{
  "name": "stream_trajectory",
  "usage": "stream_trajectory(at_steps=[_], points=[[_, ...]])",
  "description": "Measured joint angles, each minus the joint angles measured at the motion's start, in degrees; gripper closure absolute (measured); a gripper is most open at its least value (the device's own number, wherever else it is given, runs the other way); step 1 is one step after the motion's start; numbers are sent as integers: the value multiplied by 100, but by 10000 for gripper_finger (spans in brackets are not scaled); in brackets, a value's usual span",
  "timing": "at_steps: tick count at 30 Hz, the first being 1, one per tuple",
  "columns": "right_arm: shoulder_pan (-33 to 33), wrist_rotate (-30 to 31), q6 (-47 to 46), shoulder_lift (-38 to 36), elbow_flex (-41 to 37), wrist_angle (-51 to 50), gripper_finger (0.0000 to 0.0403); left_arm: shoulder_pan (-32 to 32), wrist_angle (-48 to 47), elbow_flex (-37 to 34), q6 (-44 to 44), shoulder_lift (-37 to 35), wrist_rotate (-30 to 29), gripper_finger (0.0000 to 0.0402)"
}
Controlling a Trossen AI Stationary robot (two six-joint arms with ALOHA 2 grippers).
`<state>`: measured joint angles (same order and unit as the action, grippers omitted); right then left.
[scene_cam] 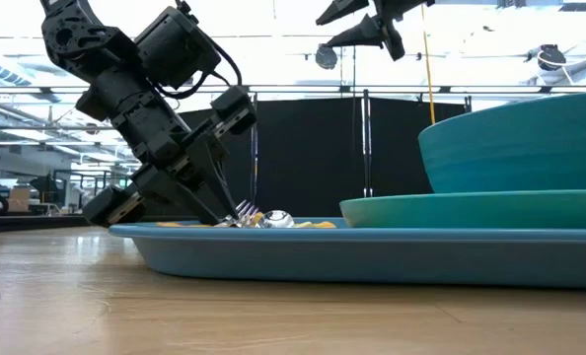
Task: Set up tray
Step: Put the orange fork on top of the yellow napkin
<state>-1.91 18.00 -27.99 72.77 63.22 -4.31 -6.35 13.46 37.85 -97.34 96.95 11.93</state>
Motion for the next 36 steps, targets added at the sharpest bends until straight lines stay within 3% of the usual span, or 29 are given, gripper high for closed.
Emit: stream_trajectory(at_steps=[12, 25, 36], points=[[0, -4, 15, 0, 0, 77, 222, -3, -303, 11, 283, -11, 440, 326], [0, -16, 15, 0, 0, 109, 222, -12, -176, -4, 11, 2, 334, 325], [2, -22, 17, 0, 0, 109, 222, -42, -832, 273, 1032, 2, 349, 325]])
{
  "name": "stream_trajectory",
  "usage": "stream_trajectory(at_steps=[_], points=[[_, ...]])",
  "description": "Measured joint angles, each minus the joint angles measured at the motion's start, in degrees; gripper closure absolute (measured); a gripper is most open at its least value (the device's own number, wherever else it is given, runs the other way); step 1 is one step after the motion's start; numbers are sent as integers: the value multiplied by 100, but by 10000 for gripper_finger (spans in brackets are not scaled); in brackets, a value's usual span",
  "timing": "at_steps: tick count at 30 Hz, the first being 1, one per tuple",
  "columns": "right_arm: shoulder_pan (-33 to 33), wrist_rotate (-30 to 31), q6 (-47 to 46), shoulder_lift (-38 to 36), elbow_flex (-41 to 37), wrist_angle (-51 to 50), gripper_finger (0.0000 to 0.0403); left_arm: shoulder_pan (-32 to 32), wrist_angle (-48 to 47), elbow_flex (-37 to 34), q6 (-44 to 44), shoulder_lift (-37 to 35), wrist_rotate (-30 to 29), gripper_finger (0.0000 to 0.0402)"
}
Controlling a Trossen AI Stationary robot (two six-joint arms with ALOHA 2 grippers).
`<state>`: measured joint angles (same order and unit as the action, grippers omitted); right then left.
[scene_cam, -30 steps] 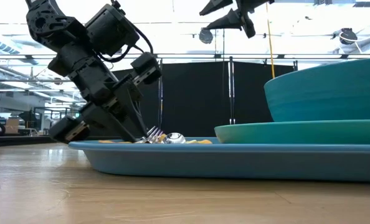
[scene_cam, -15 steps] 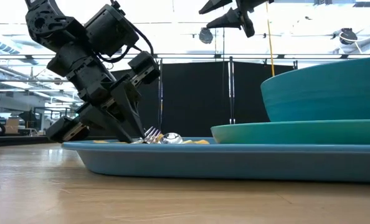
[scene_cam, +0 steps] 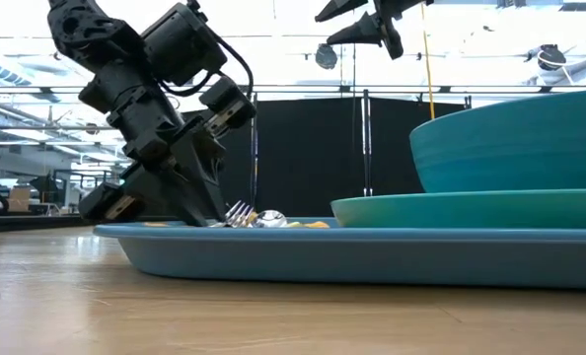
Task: Set up tray
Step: Put the orange fork on top of the yellow napkin, then adjust the blue blue serving tray on the table
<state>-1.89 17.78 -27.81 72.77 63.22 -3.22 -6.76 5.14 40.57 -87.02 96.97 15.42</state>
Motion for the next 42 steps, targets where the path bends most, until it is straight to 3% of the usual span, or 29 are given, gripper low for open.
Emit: stream_trajectory(at_steps=[4, 15, 28, 42], points=[[0, 1, -2, 37, 0, -1, 222, 13, -137, 142, 366, 3, -98, 325], [9, -85, -148, 92, 2, 38, 222, 171, 101, 201, -8, 7, -66, 325], [9, -142, -148, 94, 2, 170, 222, 305, -143, 215, 393, 7, -98, 325], [11, -142, -148, 91, 2, 175, 222, 297, -79, 215, 581, -82, 299, 325]])
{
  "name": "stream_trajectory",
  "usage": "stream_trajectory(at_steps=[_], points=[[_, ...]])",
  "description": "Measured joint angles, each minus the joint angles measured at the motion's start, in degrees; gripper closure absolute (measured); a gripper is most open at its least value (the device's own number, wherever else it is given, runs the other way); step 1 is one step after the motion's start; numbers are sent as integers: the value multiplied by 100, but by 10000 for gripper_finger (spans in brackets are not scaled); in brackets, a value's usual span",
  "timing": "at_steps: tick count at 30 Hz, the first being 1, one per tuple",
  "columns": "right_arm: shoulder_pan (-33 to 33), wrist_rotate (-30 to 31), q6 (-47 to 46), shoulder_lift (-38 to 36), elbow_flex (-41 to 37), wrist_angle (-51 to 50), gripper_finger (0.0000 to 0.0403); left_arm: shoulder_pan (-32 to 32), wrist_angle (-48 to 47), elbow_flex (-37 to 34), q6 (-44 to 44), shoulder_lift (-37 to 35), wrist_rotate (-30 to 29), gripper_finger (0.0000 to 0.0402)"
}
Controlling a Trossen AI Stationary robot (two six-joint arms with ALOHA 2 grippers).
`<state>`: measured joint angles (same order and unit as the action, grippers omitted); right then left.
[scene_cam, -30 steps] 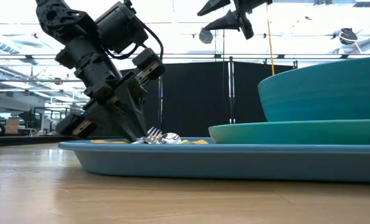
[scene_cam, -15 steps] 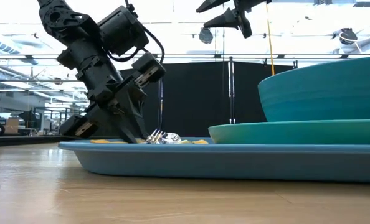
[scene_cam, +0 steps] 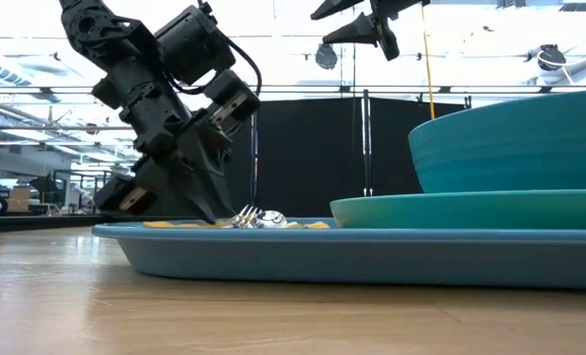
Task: Set up tray
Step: Adjust the blue blue serving tray on the table
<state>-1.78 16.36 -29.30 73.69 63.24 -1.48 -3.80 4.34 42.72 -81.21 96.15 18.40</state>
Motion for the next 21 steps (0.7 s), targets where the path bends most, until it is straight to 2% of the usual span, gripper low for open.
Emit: stream_trajectory(at_steps=[3, 8, 13, 18, 21], points=[[0, 1, 0, -25, -2, 9, 222, 0, -39, -4, 196, -203, 46, 325], [0, 0, 10, -30, -4, 45, 222, 28, -234, -2, 622, -879, -778, 325], [0, -4, -8, -30, -4, 73, 222, 45, -314, 29, 1830, -1673, -1703, 325], [-11, 1, -64, -30, -4, 255, 222, 314, -1428, 8, 1494, -1891, -1873, 325], [-11, 5, -33, -30, -4, 382, 222, 480, -2330, -13, 1068, -1849, -1605, 325]])
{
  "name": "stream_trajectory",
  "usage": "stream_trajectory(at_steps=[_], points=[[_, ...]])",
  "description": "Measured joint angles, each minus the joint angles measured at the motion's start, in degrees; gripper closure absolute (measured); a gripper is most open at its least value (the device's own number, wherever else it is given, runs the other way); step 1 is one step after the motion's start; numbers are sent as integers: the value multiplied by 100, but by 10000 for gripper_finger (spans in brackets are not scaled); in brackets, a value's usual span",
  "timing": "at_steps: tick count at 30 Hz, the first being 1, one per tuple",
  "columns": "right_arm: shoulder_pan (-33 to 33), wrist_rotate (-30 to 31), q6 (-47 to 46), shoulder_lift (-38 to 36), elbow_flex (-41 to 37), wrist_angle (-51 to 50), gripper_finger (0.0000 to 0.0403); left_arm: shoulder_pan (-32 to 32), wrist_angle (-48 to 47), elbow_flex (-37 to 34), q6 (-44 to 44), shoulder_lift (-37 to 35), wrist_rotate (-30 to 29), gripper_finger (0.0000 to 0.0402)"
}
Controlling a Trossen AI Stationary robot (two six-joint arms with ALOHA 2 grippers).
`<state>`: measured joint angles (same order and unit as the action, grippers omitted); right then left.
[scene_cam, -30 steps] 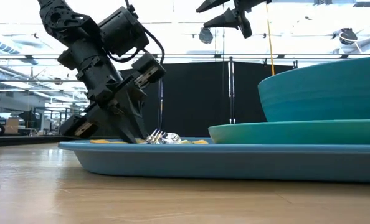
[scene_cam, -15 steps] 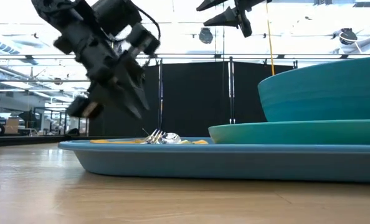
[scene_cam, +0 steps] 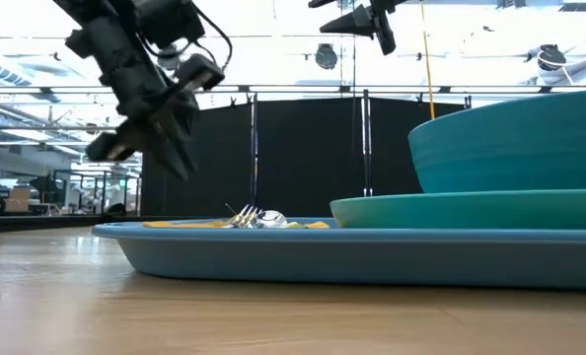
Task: Set up tray
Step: Adjust the blue blue serving tray on the table
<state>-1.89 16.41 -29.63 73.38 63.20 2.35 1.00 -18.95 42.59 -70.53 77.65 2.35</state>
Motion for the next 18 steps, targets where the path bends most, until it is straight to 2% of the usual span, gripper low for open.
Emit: stream_trajectory(at_steps=[4, 8, 12, 18], points=[[-24, 6, 11, 0, 0, -20, 222, 97, 87, 7, -133, 314, 713, 325], [-31, 6, 22, 0, 0, -20, 222, 36, 317, 20, -371, 521, 689, 325], [-28, 0, 33, 0, 0, -44, 222, 32, 428, -18, -303, 762, 963, 325], [-28, -10, 34, 0, 0, -78, 222, 31, 1426, -271, -298, 934, 1233, 325]])
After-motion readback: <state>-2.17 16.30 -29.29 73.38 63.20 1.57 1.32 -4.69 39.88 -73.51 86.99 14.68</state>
